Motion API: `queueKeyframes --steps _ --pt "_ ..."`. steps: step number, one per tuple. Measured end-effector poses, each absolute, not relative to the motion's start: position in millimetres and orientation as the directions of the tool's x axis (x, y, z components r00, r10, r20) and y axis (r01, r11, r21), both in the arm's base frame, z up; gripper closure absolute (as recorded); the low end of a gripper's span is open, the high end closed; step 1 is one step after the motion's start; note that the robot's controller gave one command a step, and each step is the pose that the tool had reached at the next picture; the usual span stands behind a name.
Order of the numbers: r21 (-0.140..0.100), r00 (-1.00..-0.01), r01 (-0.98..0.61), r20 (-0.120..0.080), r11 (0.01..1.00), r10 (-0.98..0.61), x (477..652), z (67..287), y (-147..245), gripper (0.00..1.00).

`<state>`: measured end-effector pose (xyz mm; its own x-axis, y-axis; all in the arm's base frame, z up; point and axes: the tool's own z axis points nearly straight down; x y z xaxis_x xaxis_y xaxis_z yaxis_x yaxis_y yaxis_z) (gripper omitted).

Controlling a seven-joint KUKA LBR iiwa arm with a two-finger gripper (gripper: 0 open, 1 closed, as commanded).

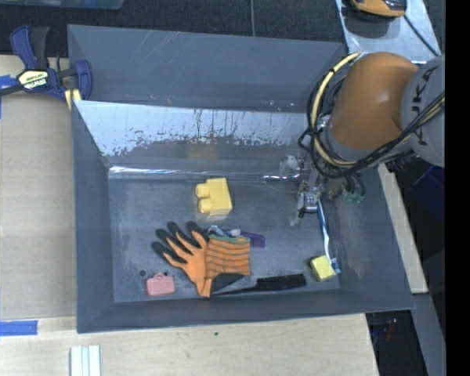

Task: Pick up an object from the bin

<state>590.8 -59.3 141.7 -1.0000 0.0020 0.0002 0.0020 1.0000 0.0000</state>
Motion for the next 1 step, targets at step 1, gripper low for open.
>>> queueKeyframes --steps 1 --pt "0.000 -1.000 0.000 -0.004 1.000 0.000 592.0 143.5 -59.2 0.00"
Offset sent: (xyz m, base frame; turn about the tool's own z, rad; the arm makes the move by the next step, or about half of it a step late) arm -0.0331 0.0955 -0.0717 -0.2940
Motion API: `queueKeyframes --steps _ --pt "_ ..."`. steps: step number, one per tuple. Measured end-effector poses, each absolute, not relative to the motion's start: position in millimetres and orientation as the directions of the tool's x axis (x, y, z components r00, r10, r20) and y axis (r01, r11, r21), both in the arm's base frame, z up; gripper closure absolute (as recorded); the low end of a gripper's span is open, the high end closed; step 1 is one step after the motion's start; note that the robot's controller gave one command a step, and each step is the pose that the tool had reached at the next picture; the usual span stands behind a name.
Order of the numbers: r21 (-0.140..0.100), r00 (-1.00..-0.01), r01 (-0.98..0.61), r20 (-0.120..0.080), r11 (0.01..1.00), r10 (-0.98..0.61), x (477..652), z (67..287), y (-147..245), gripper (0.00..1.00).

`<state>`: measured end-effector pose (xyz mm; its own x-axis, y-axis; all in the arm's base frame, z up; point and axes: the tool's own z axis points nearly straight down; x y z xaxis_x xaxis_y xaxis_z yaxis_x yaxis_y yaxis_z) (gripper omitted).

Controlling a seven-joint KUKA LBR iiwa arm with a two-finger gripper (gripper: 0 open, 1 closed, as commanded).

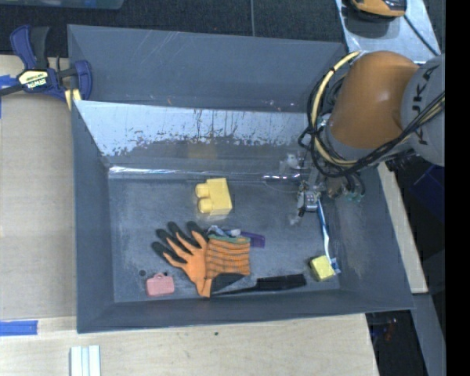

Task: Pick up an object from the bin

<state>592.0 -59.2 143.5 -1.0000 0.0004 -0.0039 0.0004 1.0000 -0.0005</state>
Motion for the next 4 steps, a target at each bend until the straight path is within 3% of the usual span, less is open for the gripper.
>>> queueKeyframes --steps 1,2,3,4 --pt "-0.004 -0.984 -0.180 -0.009 0.984 -0.180 571.5 99 -2 0.00" --pt "-0.001 -0.950 -0.312 0.000 0.950 -0.312 530.3 119 32 0.00" --pt "0.000 -0.925 -0.381 -0.002 0.925 -0.381 535.7 102 65 0.00" --pt "-0.001 -0.906 -0.422 -0.010 0.906 -0.422 519.0 70 106 0.00"
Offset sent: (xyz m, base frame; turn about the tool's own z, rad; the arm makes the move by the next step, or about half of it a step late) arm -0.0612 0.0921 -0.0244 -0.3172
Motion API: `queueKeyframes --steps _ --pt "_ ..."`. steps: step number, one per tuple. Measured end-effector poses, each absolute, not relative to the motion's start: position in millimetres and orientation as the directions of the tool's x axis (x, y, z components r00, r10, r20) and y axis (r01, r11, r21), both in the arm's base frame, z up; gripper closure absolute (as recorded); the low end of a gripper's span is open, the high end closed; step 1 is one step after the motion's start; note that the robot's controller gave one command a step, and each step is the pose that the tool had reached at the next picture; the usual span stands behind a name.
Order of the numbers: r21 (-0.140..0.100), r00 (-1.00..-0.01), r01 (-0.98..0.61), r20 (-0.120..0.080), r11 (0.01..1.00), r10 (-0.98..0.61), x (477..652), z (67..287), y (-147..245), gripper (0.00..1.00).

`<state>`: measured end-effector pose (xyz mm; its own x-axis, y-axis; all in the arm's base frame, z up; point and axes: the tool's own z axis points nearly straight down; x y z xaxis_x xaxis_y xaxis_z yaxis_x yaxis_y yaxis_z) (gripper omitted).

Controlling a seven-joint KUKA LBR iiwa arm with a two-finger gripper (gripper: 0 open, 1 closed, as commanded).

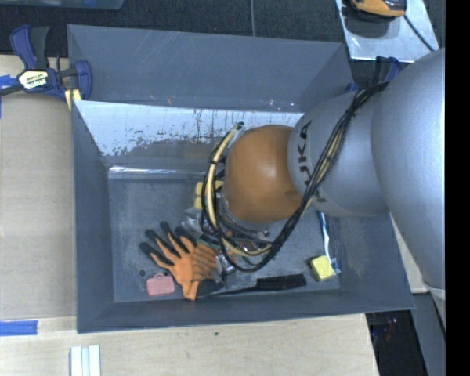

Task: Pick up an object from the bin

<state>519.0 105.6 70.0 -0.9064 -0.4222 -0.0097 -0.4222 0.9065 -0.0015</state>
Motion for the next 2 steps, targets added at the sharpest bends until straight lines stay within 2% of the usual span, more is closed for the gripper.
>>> queueKeyframes --steps 1,2 --pt "-0.005 -0.871 -0.490 -0.016 0.872 -0.490 503.5 72.1 121.9 1.00" --pt "-0.005 -0.871 -0.491 -0.017 0.871 -0.491 503.5 72.9 121.9 1.00"
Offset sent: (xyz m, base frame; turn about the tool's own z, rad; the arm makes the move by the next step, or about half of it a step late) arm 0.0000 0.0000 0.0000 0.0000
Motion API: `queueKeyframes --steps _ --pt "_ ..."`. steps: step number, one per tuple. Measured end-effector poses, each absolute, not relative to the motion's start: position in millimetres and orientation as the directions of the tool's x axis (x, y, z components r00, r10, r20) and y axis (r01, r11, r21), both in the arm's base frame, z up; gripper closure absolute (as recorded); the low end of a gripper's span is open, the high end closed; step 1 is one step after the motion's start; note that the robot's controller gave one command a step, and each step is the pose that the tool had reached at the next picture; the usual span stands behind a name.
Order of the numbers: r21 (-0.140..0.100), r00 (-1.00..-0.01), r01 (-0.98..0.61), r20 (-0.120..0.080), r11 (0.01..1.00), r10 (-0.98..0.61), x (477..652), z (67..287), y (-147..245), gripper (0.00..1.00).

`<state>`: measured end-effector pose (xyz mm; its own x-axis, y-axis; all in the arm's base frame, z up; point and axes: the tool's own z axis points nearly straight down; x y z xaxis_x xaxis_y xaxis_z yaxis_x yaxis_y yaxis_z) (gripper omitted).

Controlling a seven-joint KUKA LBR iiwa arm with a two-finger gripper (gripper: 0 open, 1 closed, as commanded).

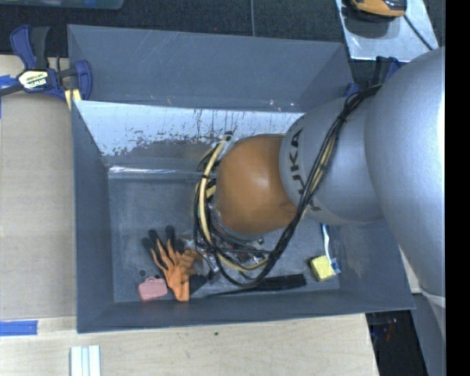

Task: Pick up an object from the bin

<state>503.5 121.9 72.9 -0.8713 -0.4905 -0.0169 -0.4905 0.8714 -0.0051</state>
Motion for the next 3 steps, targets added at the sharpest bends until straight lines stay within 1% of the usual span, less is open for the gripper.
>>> queueKeyframes --steps 2,3 --pt "-0.006 -0.871 -0.490 -0.021 0.872 -0.490 504.1 87 122 1.00" --pt "-0.006 -0.872 -0.490 -0.023 0.872 -0.490 504.3 97 122 1.00"
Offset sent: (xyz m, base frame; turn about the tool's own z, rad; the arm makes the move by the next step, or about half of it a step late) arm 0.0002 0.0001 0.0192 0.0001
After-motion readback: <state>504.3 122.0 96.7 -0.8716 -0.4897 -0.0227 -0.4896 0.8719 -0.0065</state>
